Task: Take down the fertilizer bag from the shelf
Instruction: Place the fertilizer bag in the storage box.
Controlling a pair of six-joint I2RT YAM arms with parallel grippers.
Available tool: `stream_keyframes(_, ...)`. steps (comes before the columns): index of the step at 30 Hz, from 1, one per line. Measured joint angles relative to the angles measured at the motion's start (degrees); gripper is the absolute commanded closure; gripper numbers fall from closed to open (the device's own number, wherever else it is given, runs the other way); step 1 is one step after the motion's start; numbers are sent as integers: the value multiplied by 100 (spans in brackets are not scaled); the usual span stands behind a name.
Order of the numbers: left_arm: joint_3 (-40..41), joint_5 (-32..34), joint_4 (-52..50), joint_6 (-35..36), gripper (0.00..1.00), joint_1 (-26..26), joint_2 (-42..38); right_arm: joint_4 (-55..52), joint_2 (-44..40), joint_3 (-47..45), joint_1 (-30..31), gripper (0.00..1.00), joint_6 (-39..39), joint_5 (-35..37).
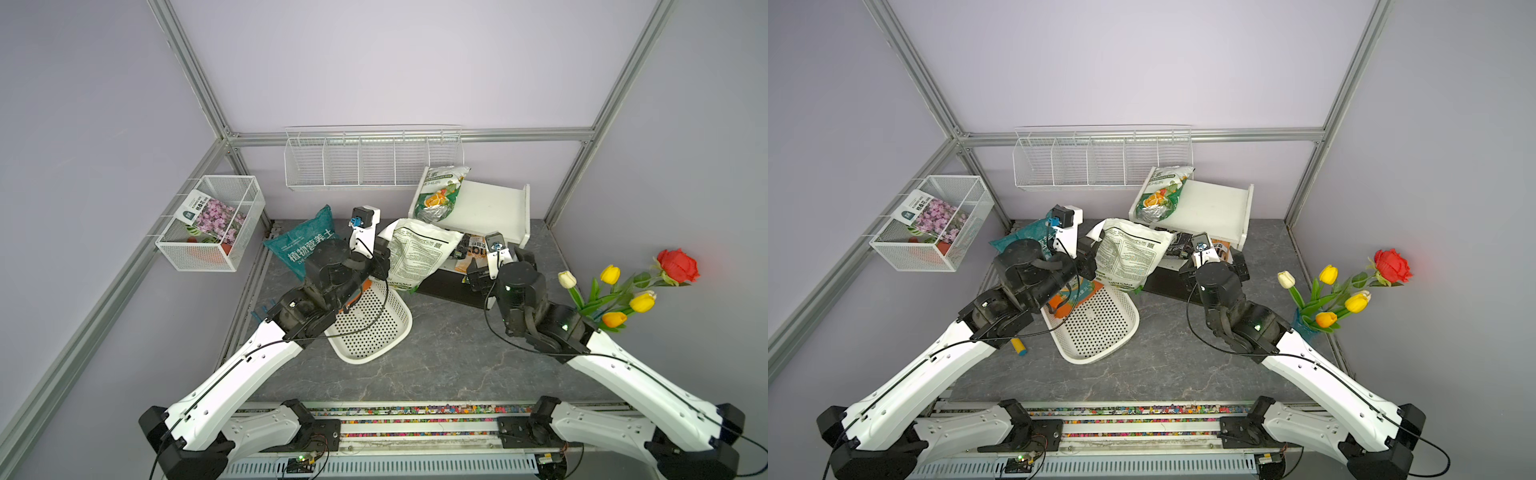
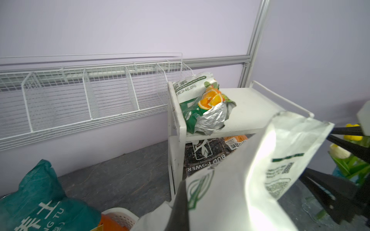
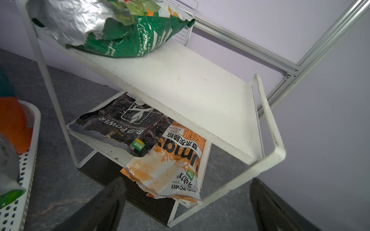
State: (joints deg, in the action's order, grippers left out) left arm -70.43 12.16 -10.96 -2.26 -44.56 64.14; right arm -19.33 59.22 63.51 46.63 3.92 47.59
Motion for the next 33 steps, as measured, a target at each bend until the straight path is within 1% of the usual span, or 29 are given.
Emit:
stream_keyframes(4,415,319,-24,-120,100,238,0,-15,-4,-2,-2,1,-2,24)
stream_keyframes(10,1263,404,210,-732,100,1040,-111,-33,-11,-52,-2,1,-13,42)
stream_keyframes(12,1401,380,306,-927,100,1200,-223,-37,-13,-85,-2,1,-22,44)
stream_keyframes(16,1493,289,472,-1123,100,1207,-282,-55,-11,-125,-2,1,-28,42)
stream_keyframes(20,1661,343,647,-1408,100,1244,-317,-61,-9,-125,-2,1,-57,42)
stream_keyframes(26,2061,413,671,-1947,100,1263,-782,-66,-9,-142,-2,1,-85,42)
stream_keyframes(29,2262,481,673,-2022,100,1263,-1012,-66,-9,-153,-2,1,-107,42)
stream_keyframes(33,2496,737,752,-2017,100,1263,-1161,-90,-9,-166,-2,1,-144,39)
